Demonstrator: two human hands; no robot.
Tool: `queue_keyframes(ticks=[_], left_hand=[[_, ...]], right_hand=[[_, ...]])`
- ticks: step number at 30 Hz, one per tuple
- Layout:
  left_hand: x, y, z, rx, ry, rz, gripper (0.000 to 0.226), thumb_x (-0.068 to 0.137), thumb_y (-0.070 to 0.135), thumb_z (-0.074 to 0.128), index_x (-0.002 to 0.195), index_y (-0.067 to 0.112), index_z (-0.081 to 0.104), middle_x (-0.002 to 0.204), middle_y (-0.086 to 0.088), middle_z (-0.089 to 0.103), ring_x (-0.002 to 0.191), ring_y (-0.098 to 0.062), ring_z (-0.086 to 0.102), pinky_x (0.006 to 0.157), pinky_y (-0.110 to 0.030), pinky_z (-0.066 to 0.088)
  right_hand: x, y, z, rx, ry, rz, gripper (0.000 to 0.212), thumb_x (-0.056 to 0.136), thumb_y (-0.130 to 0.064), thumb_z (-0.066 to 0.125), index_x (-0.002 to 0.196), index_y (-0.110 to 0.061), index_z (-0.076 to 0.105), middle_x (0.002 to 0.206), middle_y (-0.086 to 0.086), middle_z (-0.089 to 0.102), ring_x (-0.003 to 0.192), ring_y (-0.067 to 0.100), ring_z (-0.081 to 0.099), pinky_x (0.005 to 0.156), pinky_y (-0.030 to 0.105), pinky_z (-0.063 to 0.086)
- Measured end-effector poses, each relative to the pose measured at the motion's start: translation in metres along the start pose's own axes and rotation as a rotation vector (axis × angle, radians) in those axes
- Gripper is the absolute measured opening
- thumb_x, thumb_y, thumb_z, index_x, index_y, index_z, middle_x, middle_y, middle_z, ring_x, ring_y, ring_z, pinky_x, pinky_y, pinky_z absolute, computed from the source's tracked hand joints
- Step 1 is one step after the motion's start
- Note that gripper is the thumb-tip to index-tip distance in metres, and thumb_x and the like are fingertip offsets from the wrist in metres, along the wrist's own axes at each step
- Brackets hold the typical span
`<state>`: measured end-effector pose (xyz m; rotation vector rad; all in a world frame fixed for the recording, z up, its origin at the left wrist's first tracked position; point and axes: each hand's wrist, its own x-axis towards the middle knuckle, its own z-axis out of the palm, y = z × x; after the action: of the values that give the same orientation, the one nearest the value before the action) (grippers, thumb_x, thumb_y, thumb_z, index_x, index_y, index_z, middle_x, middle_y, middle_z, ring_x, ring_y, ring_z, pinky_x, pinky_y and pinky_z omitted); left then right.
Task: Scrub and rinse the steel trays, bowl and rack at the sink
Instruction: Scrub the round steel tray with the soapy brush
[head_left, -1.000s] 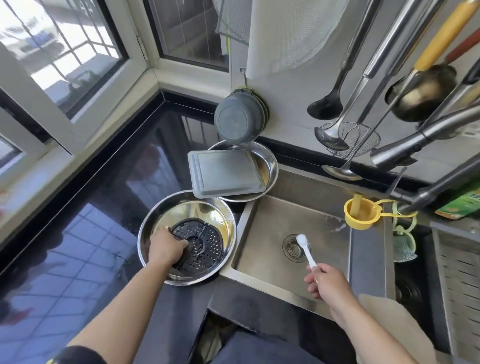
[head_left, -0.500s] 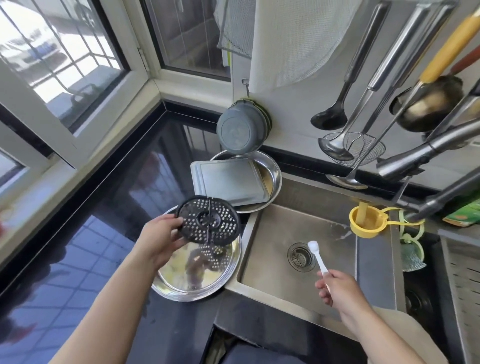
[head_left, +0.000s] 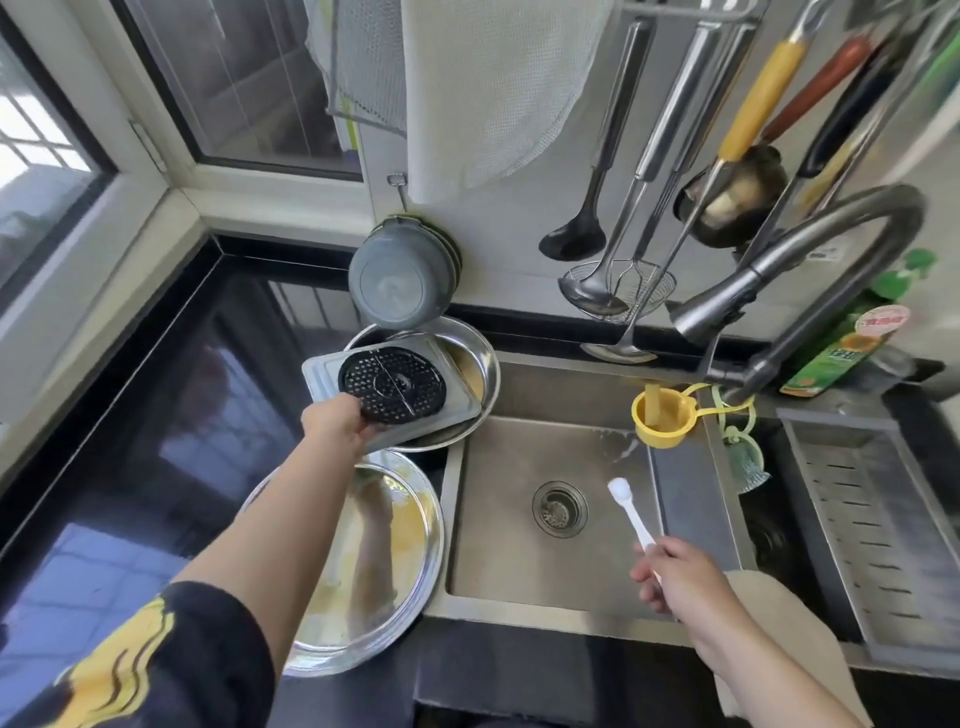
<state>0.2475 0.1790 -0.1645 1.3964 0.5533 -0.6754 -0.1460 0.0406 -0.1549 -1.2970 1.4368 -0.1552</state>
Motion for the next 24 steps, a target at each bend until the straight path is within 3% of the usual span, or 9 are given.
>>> queue_keyframes(ticks=[2, 4, 6, 8, 13, 17, 19, 21, 24], left_hand=[[-0.003, 0.002, -0.004, -0.01, 0.0, 0.01, 0.028, 0.093, -0.01, 0.041, 0.112, 0.002, 0.057, 0.091, -0.015, 0.071, 0.068, -0.024, 0.07, 0.051, -0.031, 0.057], [-0.02, 0.005, -0.009, -0.036, 0.012, 0.035, 0.02, 0.094, -0.007, 0.039, 0.092, 0.008, 0.053, 0.074, -0.009, 0.056, 0.056, -0.017, 0.052, 0.052, -0.025, 0.046], [-0.039, 0.001, -0.018, -0.031, 0.039, 0.079, 0.022, 0.094, -0.008, 0.041, 0.082, 0.009, 0.048, 0.074, -0.007, 0.043, 0.061, -0.018, 0.044, 0.06, -0.03, 0.044], [-0.063, -0.012, -0.031, 0.005, 0.023, 0.109, 0.024, 0.094, -0.008, 0.044, 0.078, 0.009, 0.048, 0.076, -0.007, 0.044, 0.065, -0.02, 0.048, 0.063, -0.029, 0.045], [-0.127, -0.074, -0.043, 0.295, -0.228, 0.013, 0.011, 0.1, 0.009, 0.059, 0.104, 0.004, 0.067, 0.094, -0.01, 0.068, 0.086, -0.026, 0.068, 0.08, -0.035, 0.057], [-0.162, -0.129, -0.015, 0.496, -0.316, 0.062, 0.013, 0.101, 0.002, 0.055, 0.098, 0.005, 0.067, 0.083, -0.009, 0.065, 0.068, -0.021, 0.06, 0.065, -0.028, 0.048], [-0.162, -0.16, 0.005, 0.642, -0.315, 0.145, 0.018, 0.1, -0.001, 0.052, 0.092, 0.007, 0.067, 0.082, -0.009, 0.065, 0.065, -0.018, 0.057, 0.058, -0.025, 0.043], [-0.149, -0.191, 0.024, 0.941, -0.337, 0.315, 0.017, 0.098, 0.006, 0.056, 0.097, 0.014, 0.071, 0.086, -0.004, 0.069, 0.069, -0.015, 0.061, 0.057, -0.023, 0.044], [-0.121, -0.223, 0.048, 1.326, -0.375, 0.566, 0.025, 0.098, 0.016, 0.055, 0.112, 0.02, 0.075, 0.106, -0.001, 0.074, 0.098, -0.021, 0.068, 0.078, -0.026, 0.048]], right_hand=[[0.0, 0.001, 0.0, -0.002, -0.005, -0.004, 0.02, 0.106, -0.005, 0.044, 0.101, -0.004, 0.064, 0.079, 0.015, 0.062, 0.054, 0.019, 0.049, 0.049, 0.027, 0.039], [0.001, 0.001, 0.001, -0.008, -0.023, -0.006, 0.02, 0.106, -0.006, 0.045, 0.102, -0.004, 0.065, 0.08, 0.016, 0.063, 0.056, 0.019, 0.05, 0.051, 0.029, 0.04], [0.004, 0.0, 0.003, -0.01, -0.036, -0.013, 0.02, 0.106, -0.007, 0.046, 0.103, -0.003, 0.065, 0.081, 0.016, 0.065, 0.058, 0.021, 0.051, 0.053, 0.03, 0.041], [0.006, -0.004, 0.004, -0.019, -0.061, -0.025, 0.02, 0.106, -0.007, 0.045, 0.103, -0.004, 0.065, 0.082, 0.016, 0.065, 0.059, 0.021, 0.052, 0.055, 0.031, 0.041], [0.011, -0.009, -0.01, -0.054, -0.139, -0.071, 0.02, 0.106, -0.004, 0.043, 0.103, -0.003, 0.063, 0.088, 0.014, 0.068, 0.061, 0.019, 0.054, 0.057, 0.03, 0.043], [0.037, -0.007, -0.04, -0.216, -0.169, -0.183, 0.023, 0.104, -0.003, 0.043, 0.103, -0.007, 0.065, 0.083, 0.007, 0.067, 0.061, 0.016, 0.051, 0.058, 0.029, 0.042], [0.059, -0.005, -0.052, -0.299, -0.185, -0.211, 0.024, 0.103, -0.004, 0.043, 0.1, -0.01, 0.066, 0.076, 0.003, 0.062, 0.059, 0.015, 0.047, 0.057, 0.028, 0.037], [0.081, -0.002, -0.057, -0.393, -0.193, -0.231, 0.025, 0.103, -0.008, 0.044, 0.091, -0.012, 0.065, 0.07, 0.002, 0.057, 0.055, 0.013, 0.044, 0.054, 0.026, 0.033], [0.115, 0.001, -0.052, -0.506, -0.191, -0.307, 0.028, 0.105, -0.025, 0.046, 0.095, -0.008, 0.065, 0.067, 0.0, 0.054, 0.061, 0.016, 0.048, 0.057, 0.029, 0.034]])
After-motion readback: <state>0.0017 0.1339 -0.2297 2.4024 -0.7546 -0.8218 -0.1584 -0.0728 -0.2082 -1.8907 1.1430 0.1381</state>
